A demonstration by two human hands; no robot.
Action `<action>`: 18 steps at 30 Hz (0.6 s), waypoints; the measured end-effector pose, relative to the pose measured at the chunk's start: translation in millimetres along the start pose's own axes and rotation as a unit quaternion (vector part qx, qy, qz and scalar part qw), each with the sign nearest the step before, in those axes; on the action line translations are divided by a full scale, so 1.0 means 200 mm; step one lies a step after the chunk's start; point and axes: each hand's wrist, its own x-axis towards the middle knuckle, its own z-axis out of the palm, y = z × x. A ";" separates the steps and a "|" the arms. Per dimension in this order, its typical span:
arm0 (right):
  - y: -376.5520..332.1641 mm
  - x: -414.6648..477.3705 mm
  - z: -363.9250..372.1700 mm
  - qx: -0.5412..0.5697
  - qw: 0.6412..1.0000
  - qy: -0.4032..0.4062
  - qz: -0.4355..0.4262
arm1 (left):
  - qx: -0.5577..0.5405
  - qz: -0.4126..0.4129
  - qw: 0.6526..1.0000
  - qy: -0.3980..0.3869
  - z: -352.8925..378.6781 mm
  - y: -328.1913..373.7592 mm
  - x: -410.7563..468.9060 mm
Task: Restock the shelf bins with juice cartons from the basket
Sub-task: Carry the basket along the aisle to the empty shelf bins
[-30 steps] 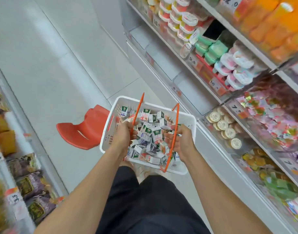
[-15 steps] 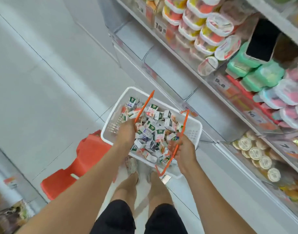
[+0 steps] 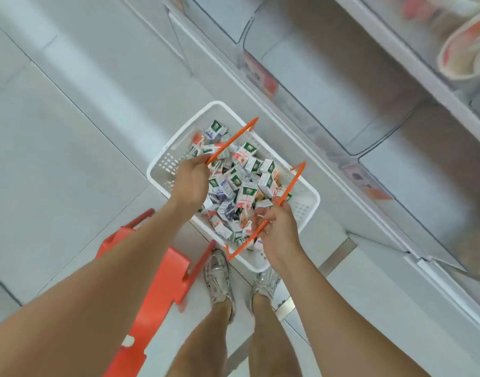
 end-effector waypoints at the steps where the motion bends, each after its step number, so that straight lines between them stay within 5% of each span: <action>1: 0.02 0.06 0.01 -0.005 1.000 -0.006 0.004 | 0.007 0.003 1.000 -0.003 0.01 -0.03 0.05; 6: 0.10 0.23 0.05 -0.018 0.999 -0.019 0.030 | 0.074 0.023 0.997 -0.024 0.00 -0.20 0.22; 10: 0.14 0.28 -0.05 -0.098 0.991 0.052 0.069 | 0.189 0.008 0.981 -0.032 -0.03 -0.23 0.26; 14: 0.10 0.21 -0.19 -0.302 0.946 0.089 0.082 | 0.402 0.037 0.915 -0.004 -0.05 -0.15 0.19; 18: -0.12 -0.15 -0.18 -0.417 0.906 0.059 0.045 | 0.452 0.094 0.884 -0.069 -0.06 0.07 -0.11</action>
